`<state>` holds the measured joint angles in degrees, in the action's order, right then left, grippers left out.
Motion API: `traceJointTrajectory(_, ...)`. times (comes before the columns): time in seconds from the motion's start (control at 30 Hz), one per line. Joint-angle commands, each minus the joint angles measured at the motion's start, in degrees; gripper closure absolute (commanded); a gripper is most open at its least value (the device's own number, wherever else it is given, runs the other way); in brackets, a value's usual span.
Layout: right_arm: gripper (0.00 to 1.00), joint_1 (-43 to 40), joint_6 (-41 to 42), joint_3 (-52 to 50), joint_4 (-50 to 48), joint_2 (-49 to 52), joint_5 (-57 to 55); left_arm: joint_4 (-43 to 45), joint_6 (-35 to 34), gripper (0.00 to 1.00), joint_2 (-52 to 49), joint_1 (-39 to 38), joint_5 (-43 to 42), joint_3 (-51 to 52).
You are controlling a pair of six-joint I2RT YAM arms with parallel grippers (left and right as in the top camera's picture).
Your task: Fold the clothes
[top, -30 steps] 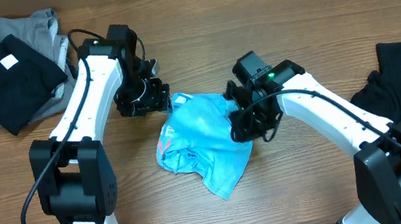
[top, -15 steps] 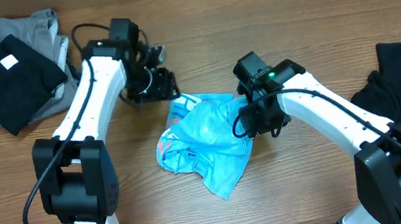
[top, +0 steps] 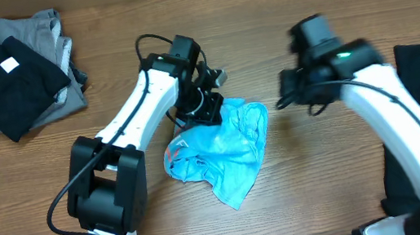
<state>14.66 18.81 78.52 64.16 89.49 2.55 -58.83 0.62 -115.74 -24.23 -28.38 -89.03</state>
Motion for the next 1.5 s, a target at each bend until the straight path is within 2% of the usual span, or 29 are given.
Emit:
traceJointTrajectory(0.0,0.47,-6.9,2.1,1.7,0.2,-4.3,0.2,-2.0,0.7,0.96,-0.6,-2.4,-6.4,0.0)
traceJointTrajectory(0.1,0.47,-13.2,0.8,1.7,0.3,-4.9,4.5,-4.6,0.7,0.96,-0.3,-5.8,-8.8,-0.1)
traceJointTrajectory(0.2,0.47,-16.0,-0.2,1.6,0.3,-4.9,7.0,-7.9,0.7,0.96,-0.3,-9.4,-8.2,-0.1)
traceJointTrajectory(0.4,0.45,-17.1,-2.7,1.6,-0.3,-4.9,7.8,-12.1,0.2,0.96,-0.3,-17.8,-5.7,-0.1)
traceJointTrajectory(0.5,0.43,-17.2,-2.7,1.6,-0.7,-4.9,7.8,-14.0,-2.4,0.96,-0.3,-21.4,-2.1,-0.1)
traceJointTrajectory(0.53,0.42,-17.2,-2.7,1.6,-0.9,-4.9,7.8,-14.6,-3.0,0.86,-0.3,-22.1,-1.1,-0.1)
traceJointTrajectory(0.57,0.41,-17.2,-2.7,1.6,-1.0,-4.9,7.8,-15.3,-3.7,0.71,-0.3,-22.8,0.3,-0.1)
traceJointTrajectory(0.6,0.41,-17.1,-2.7,1.6,-1.1,-4.9,7.8,-16.0,-4.5,0.62,-0.3,-23.1,1.5,-0.1)
traceJointTrajectory(0.63,0.41,-17.2,-2.7,1.6,-1.2,-4.9,7.8,-16.7,-5.0,0.60,-0.3,-23.2,2.1,-0.1)
traceJointTrajectory(0.67,0.41,-17.1,-2.7,1.6,-1.2,-4.9,7.8,-17.5,-4.9,0.54,-0.2,-23.1,2.1,-0.1)
traceJointTrajectory(0.7,0.40,-17.1,-2.7,1.6,-1.2,-4.9,7.8,-17.9,-4.9,0.46,0.0,-22.8,2.8,-0.1)
traceJointTrajectory(0.77,0.38,-17.1,-2.7,1.6,-1.2,-4.9,8.0,-18.4,-5.1,0.43,0.4,-21.8,5.8,-0.2)
traceJointTrajectory(0.9,0.38,-16.5,-2.8,1.2,-0.6,-4.7,12.0,-19.0,-6.0,0.43,1.1,-17.5,10.7,-0.8)
traceJointTrajectory(1.07,0.38,-13.7,-2.8,-2.8,-0.7,-4.5,16.9,-17.4,-6.4,0.43,1.7,-8.3,14.3,-0.9)
traceJointTrajectory(1.23,0.36,-8.2,-3.8,-10.7,-6.2,-4.4,21.7,-12.0,-6.4,0.35,1.6,1.4,13.7,-0.8)
traceJointTrajectory(1.27,0.36,-6.8,-4.0,-12.7,-8.4,-4.3,23.2,-11.1,-6.4,0.30,1.6,2.9,13.7,-0.7)
traceJointTrajectory(1.37,0.32,-2.8,-4.0,-18.3,-14.9,-3.9,24.5,-9.2,-6.1,0.23,1.6,6.1,11.5,0.2)
traceJointTrajectory(1.47,0.28,0.2,-3.8,-22.5,-20.9,-2.7,24.5,-7.8,-3.9,0.20,1.6,7.6,7.0,2.1)
